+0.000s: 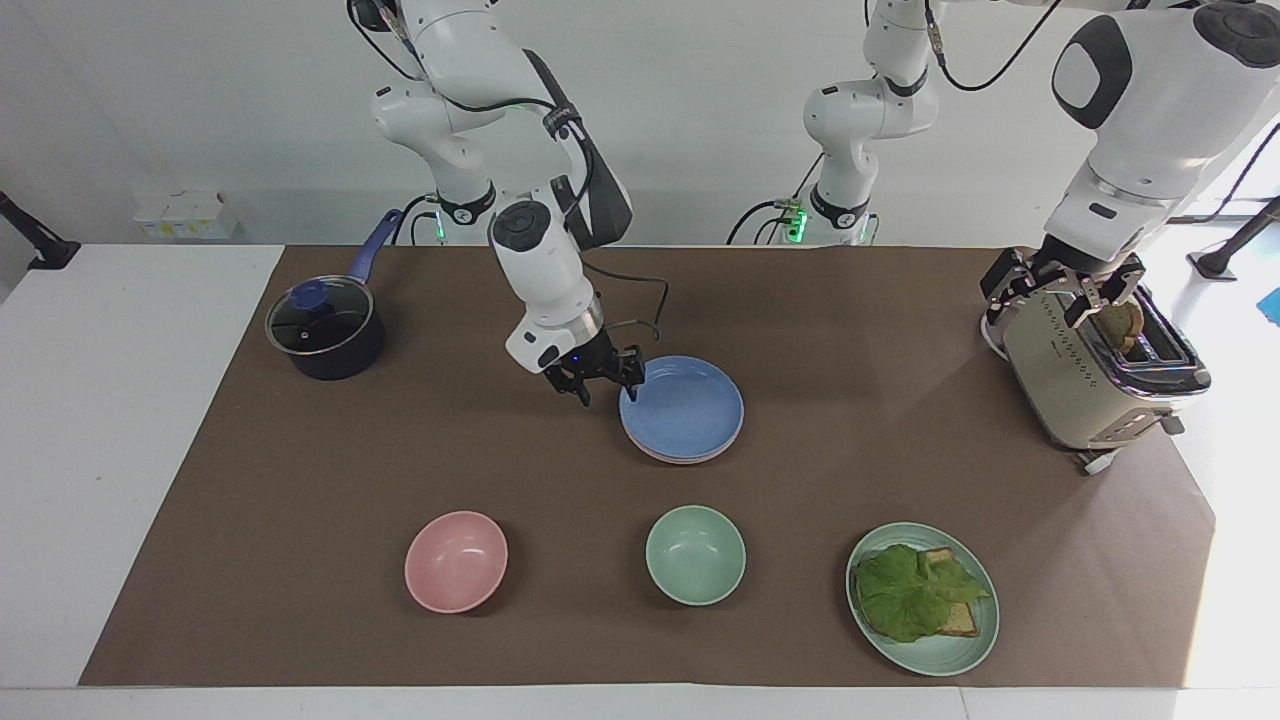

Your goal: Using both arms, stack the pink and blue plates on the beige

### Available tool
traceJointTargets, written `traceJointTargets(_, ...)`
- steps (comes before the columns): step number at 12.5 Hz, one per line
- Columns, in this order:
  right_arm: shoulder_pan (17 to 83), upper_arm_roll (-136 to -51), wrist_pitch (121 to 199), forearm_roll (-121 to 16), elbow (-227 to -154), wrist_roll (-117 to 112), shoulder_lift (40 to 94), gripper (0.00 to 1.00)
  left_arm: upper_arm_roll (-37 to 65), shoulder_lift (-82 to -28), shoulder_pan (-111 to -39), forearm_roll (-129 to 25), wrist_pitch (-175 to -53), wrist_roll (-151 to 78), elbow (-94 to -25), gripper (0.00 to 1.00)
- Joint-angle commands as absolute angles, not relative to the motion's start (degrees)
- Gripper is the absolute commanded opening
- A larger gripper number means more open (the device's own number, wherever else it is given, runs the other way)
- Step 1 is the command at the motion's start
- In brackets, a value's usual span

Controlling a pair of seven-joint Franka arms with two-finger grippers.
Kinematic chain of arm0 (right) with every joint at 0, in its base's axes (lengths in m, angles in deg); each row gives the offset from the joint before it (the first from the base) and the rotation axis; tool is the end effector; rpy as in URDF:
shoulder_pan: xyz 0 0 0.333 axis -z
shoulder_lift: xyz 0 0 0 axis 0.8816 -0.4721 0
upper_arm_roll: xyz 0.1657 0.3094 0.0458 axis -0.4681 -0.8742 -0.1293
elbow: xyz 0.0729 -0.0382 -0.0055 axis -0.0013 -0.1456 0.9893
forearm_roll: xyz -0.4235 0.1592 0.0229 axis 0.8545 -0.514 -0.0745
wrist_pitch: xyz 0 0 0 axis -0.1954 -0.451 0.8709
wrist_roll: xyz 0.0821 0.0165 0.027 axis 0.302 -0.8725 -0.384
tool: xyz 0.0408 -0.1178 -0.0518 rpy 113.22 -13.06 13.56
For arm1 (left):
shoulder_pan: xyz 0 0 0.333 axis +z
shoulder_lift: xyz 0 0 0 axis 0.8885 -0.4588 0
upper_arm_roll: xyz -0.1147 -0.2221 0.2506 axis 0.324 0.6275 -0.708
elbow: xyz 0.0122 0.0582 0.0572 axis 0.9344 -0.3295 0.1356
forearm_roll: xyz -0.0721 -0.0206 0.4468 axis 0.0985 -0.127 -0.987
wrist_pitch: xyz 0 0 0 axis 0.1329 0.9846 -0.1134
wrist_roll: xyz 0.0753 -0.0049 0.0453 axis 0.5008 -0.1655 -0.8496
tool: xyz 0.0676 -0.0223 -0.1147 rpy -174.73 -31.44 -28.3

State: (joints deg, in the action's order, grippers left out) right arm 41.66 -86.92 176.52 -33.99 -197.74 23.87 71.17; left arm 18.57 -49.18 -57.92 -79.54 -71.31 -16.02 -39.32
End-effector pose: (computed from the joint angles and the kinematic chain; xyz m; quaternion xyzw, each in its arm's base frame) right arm 0.6361 0.2514 0.3794 -0.9906 0.0449 -0.0639 0.1120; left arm 0.6520 -0.0237 0.6095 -0.9973 0.0678 -0.0263 0.0131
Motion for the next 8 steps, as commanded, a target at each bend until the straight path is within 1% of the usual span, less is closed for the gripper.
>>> traceJointTargets(1,48.2,-87.4,171.0,-28.7,-196.6,25.4,75.7,1.00,18.9,-48.7,-57.5,-80.4,-70.4,-15.3,-39.5,1.00)
traceJointTargets(4,54.3,-87.6,165.8,-26.6,-196.6,24.7,80.4,1.00,18.9,-48.7,-57.5,-80.4,-70.4,-15.3,-39.4,1.00)
traceJointTargets(6,56.8,-87.3,159.7,-24.5,-196.0,23.7,85.3,1.00,18.9,-48.7,-57.5,-80.4,-70.4,-15.3,-39.4,1.00)
traceJointTargets(7,58.4,-87.4,155.9,-23.5,-194.4,21.8,86.8,1.00,18.9,-48.7,-57.5,-80.4,-70.4,-15.3,-39.4,1.00)
traceJointTargets(8,59.7,-87.3,151.3,-23.4,-191.6,19.2,87.1,1.00,18.9,-48.7,-57.5,-80.4,-70.4,-15.3,-39.4,1.00)
